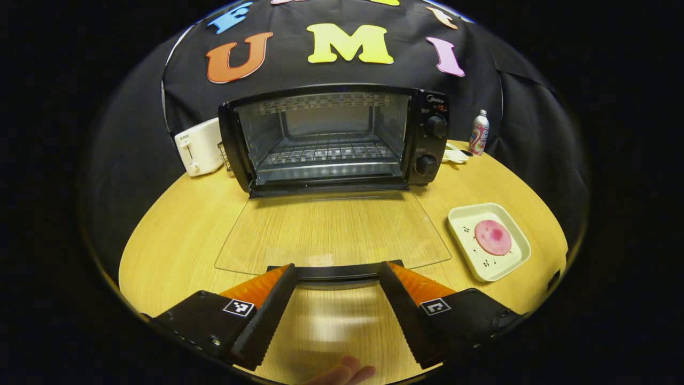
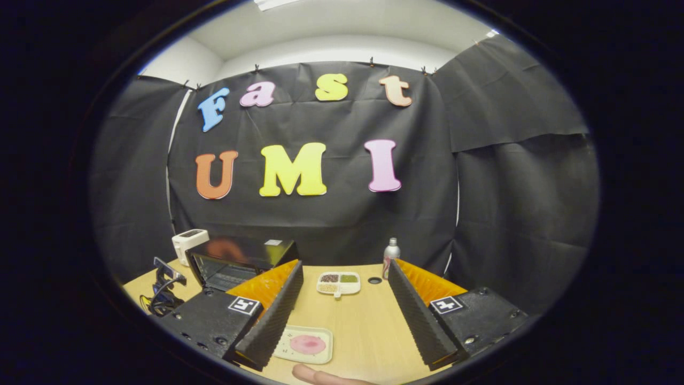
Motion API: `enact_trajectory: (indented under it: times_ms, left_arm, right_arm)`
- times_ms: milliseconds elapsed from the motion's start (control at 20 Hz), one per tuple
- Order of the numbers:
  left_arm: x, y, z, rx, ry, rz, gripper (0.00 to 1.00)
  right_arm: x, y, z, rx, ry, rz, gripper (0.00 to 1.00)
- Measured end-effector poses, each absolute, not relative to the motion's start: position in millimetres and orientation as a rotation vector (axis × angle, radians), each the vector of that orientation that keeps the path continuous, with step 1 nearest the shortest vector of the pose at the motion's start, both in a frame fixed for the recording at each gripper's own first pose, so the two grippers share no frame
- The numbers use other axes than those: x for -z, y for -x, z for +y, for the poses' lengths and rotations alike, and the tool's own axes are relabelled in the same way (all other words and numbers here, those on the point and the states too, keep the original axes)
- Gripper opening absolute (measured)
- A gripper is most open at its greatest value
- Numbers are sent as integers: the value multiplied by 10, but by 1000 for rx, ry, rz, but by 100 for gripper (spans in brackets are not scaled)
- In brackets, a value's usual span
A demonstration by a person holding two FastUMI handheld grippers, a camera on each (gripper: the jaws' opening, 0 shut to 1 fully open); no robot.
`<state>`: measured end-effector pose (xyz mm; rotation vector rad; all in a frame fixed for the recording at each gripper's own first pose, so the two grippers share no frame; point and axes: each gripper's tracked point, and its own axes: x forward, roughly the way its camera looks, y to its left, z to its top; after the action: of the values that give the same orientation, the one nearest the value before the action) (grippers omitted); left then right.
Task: Open the electric oven with the left hand, put the food in, and close the electric oven.
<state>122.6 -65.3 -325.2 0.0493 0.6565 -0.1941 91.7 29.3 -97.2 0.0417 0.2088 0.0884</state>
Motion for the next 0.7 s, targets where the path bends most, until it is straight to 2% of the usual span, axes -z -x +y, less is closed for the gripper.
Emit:
enact_trajectory:
  times_ms: [50, 300, 700]
  left_arm:
    - [3272, -1204, -657, 193, -47, 668, 96]
    - [3033, -1280, -693, 211, -27, 561, 97]
    - [2015, -1316, -572, 195, 3, 318, 96]
  right_arm:
    - [1005, -939, 294, -89, -41, 216, 100]
    - [1165, -1014, 319, -92, -28, 261, 97]
    - [1846, -1349, 369, -119, -14, 477, 100]
